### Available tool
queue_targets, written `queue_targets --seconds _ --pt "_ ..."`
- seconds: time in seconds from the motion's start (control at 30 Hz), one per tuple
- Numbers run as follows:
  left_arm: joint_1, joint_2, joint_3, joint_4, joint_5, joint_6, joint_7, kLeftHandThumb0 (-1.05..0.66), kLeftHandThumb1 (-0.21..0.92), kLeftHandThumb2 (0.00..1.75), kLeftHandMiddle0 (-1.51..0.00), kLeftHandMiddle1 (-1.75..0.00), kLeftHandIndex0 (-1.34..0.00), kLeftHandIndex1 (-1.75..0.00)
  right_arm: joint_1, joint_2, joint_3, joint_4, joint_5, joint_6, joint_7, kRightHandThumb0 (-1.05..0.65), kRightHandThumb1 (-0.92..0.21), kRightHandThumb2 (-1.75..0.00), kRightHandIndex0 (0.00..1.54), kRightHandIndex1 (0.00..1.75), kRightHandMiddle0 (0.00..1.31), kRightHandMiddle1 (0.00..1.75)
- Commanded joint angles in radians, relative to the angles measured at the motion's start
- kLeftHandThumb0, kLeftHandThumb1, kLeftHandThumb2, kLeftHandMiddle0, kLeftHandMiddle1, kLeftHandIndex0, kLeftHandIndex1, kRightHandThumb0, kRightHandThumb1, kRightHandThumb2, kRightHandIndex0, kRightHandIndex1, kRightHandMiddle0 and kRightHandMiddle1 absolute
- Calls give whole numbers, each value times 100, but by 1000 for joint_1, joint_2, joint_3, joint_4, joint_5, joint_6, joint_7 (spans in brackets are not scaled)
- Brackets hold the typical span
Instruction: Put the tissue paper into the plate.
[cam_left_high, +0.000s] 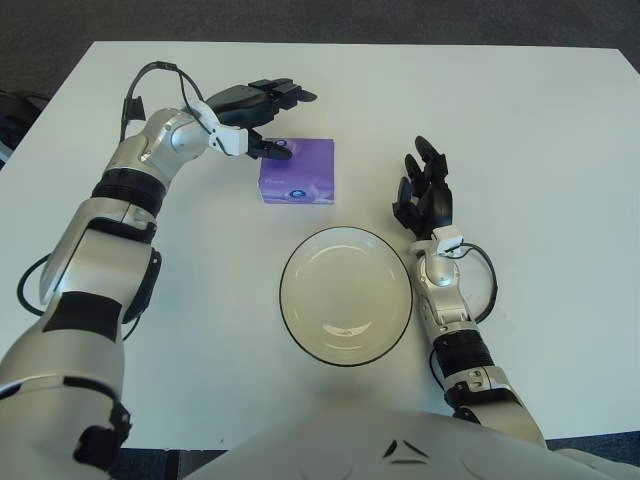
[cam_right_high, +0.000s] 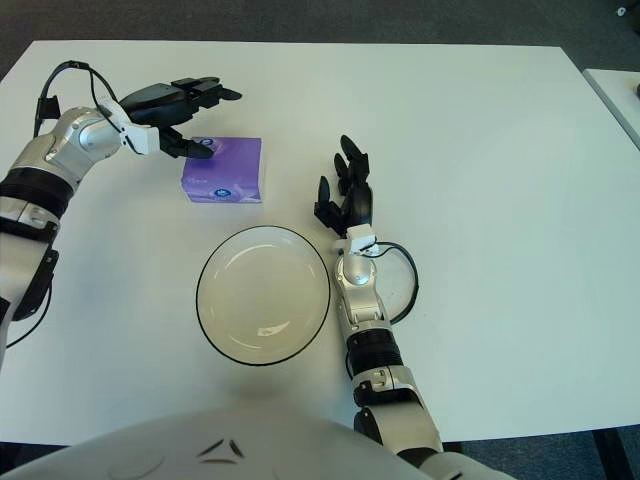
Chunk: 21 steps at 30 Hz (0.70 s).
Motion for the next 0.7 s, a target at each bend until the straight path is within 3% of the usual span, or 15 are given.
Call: queue_targets --seconds 0.0,0.2,0.67 --pt "34 16 0 -22 -14 -6 -33 -105 92 54 -11 0 0 -52 137 -8 -18 147 2 92 -2 -73 -92 -68 28 0 0 45" --pt "44 19 -1 -41 -12 3 -54 -105 92 54 -11 0 0 -52 133 -9 -19 150 3 89 -1 -73 -92 -68 28 0 0 46" --pt "40 31 -61 -29 109 -14 -15 -105 92 55 -7 0 0 -42 137 -9 -17 141 -4 85 -13 -73 -92 -70 28 0 0 47"
